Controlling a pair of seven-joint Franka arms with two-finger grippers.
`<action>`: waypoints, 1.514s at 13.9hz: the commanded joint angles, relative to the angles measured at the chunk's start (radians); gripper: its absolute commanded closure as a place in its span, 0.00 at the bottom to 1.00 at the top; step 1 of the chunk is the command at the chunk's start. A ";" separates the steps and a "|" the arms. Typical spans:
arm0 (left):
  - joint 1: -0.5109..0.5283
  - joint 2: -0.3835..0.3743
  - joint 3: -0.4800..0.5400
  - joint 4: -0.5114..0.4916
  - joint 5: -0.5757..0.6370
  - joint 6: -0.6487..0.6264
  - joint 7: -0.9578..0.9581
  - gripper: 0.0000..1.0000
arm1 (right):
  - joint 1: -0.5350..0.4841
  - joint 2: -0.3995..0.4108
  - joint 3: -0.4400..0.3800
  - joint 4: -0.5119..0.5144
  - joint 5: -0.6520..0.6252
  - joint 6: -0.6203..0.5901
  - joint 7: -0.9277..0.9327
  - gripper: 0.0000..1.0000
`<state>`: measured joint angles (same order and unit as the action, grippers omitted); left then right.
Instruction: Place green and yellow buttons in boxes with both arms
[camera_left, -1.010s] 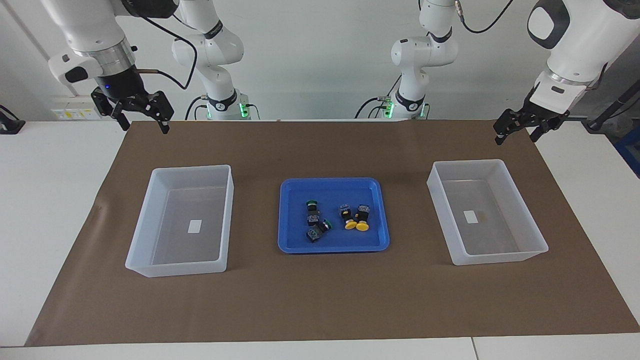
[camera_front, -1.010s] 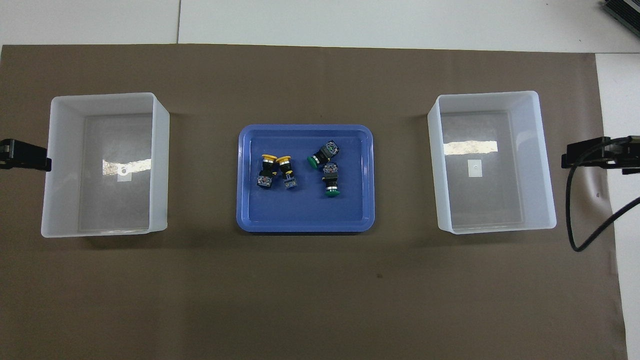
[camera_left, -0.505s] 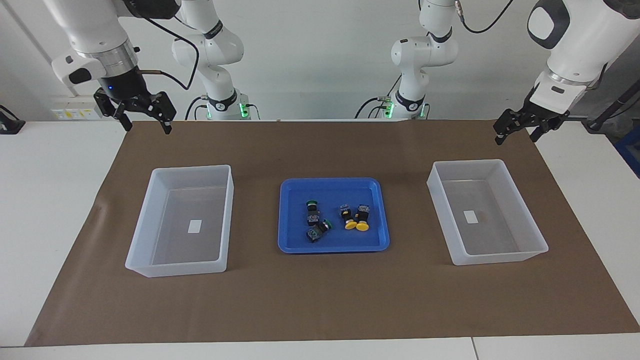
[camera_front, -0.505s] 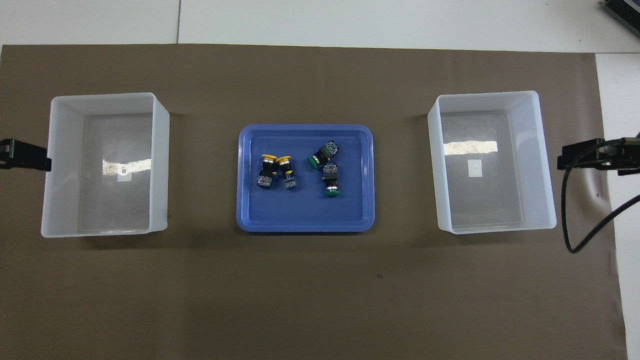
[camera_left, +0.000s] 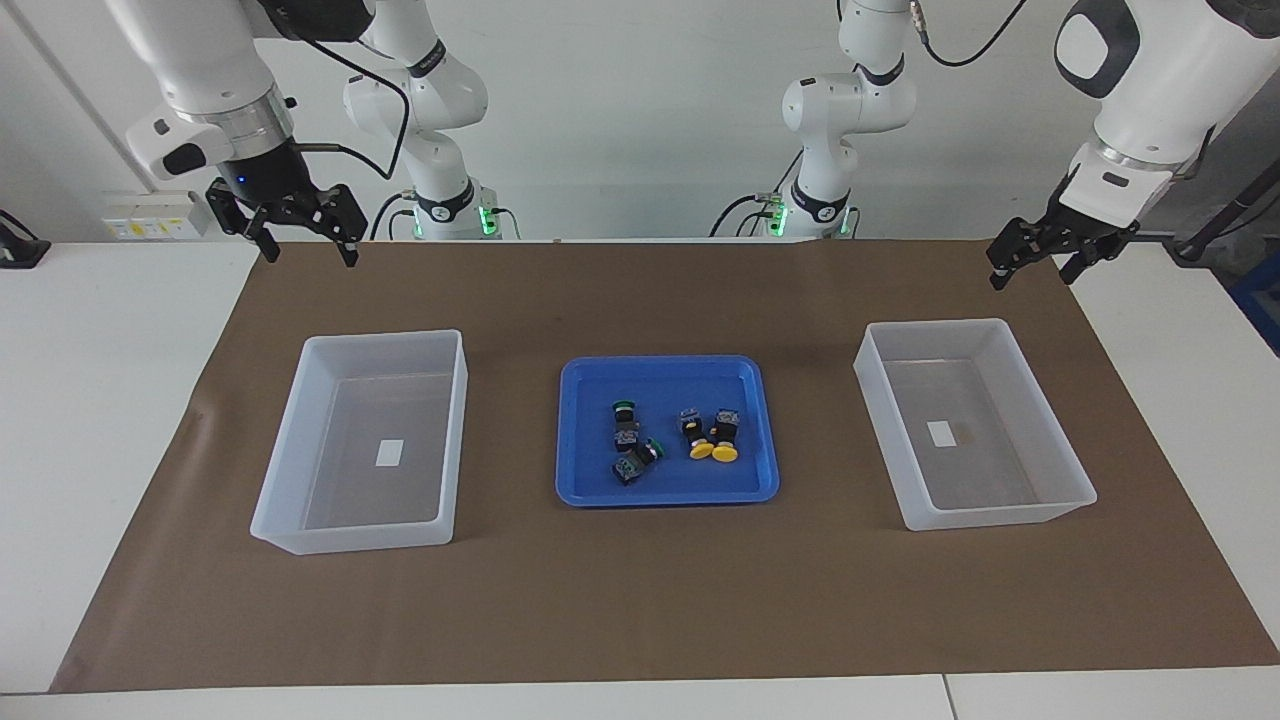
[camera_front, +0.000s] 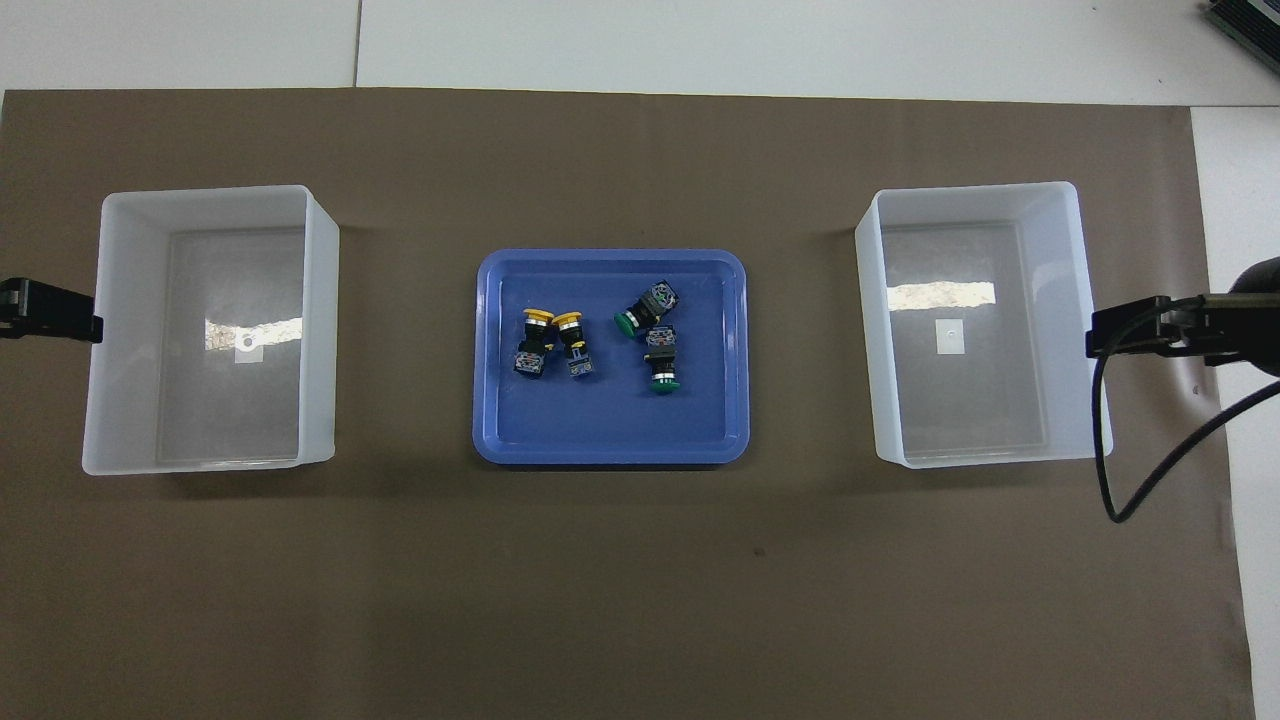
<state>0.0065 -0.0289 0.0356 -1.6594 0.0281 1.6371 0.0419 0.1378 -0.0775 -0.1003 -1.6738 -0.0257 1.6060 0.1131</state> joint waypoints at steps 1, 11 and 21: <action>-0.002 -0.012 0.001 -0.011 -0.013 0.000 -0.010 0.00 | 0.038 0.016 0.008 -0.029 -0.019 0.084 -0.010 0.00; -0.002 -0.013 0.001 -0.011 -0.013 0.000 -0.010 0.00 | 0.373 0.367 0.013 -0.015 0.001 0.503 0.434 0.00; -0.002 -0.014 0.001 -0.011 -0.013 0.000 -0.010 0.00 | 0.511 0.528 0.013 -0.141 -0.005 0.824 0.424 0.00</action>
<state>0.0065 -0.0289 0.0356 -1.6594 0.0278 1.6371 0.0419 0.6569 0.4688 -0.0877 -1.7570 -0.0237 2.3768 0.5535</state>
